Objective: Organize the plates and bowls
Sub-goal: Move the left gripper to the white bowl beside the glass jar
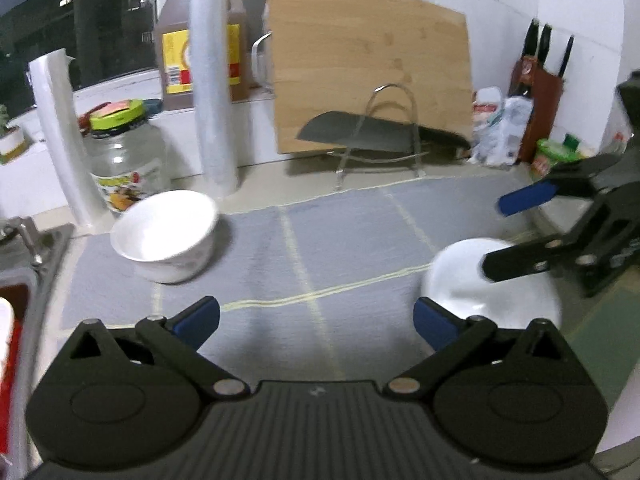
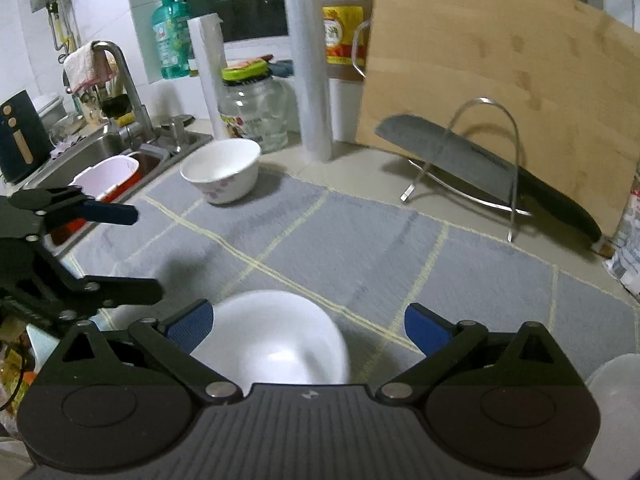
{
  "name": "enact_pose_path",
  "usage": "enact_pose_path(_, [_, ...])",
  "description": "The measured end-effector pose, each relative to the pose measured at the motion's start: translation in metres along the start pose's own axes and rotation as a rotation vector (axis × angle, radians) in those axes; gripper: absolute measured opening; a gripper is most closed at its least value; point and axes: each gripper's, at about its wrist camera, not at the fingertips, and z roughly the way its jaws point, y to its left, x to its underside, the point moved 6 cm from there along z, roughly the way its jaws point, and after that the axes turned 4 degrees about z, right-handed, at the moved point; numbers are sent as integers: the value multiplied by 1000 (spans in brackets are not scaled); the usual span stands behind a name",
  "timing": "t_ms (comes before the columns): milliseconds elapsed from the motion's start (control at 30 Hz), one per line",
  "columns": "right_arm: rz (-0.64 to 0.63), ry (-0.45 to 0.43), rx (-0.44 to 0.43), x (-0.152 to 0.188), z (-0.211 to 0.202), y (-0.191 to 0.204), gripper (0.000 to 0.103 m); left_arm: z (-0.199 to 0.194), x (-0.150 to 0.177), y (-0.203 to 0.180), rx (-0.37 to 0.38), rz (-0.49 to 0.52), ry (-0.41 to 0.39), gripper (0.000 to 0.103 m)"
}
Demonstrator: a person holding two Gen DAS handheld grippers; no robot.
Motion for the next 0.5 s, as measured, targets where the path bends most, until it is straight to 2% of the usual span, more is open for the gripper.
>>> enact_pose_path(167, [-38, -13, 28, -15, 10, 36, 103, 4, -5, 42, -37, 62, 4, 102])
enact_pose_path(400, [-85, -53, 45, -46, 44, 90, 103, 26, -25, 105, -29, 37, 10, 102])
enact_pose_path(500, [-77, -53, 49, -57, 71, 108, 103, 42, -30, 126, 4, -10, 22, 102])
